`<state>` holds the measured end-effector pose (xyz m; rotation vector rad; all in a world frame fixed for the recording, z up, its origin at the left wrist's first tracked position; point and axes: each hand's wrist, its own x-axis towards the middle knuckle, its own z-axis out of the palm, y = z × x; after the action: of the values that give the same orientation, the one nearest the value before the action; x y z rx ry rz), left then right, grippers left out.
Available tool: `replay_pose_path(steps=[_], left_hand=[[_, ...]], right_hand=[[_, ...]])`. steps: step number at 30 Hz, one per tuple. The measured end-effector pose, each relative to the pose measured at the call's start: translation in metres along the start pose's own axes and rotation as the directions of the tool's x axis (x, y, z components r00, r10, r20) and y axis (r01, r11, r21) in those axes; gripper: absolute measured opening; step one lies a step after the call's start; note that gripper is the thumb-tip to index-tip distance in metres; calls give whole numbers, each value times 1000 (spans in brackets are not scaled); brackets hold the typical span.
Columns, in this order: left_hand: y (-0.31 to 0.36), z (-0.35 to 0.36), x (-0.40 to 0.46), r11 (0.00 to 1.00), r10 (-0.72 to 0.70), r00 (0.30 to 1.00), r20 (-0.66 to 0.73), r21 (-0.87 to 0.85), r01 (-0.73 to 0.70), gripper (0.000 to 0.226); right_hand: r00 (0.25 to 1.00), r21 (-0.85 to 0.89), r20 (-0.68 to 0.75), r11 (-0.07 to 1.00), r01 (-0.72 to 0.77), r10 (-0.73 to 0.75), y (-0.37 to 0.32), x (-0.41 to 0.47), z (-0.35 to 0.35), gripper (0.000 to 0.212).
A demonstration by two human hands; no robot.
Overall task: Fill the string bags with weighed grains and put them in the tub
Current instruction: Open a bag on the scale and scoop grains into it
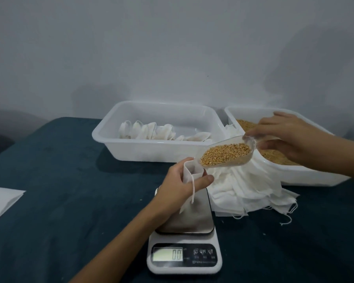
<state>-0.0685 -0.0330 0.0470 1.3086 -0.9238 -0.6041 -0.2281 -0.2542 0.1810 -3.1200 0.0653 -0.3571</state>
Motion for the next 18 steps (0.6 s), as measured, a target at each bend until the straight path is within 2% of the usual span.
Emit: replay_pose_path(steps=[3,9,18], left_hand=[[1,2,-1,1000,-12,1000,10,-15,12,18],[4,3,-2,999,-7,1000,2,-42,7,25],[1,3,-2,999,-11,1000,3,-39,11,22]], right_hand=[[1000,-34,-6,999,4,-4,-1,1,-1,35],[1000,-103,-7,995,-19,18,-5,5,0,35],[1000,-175,-29,984,6,-11,-9,9,0,35]])
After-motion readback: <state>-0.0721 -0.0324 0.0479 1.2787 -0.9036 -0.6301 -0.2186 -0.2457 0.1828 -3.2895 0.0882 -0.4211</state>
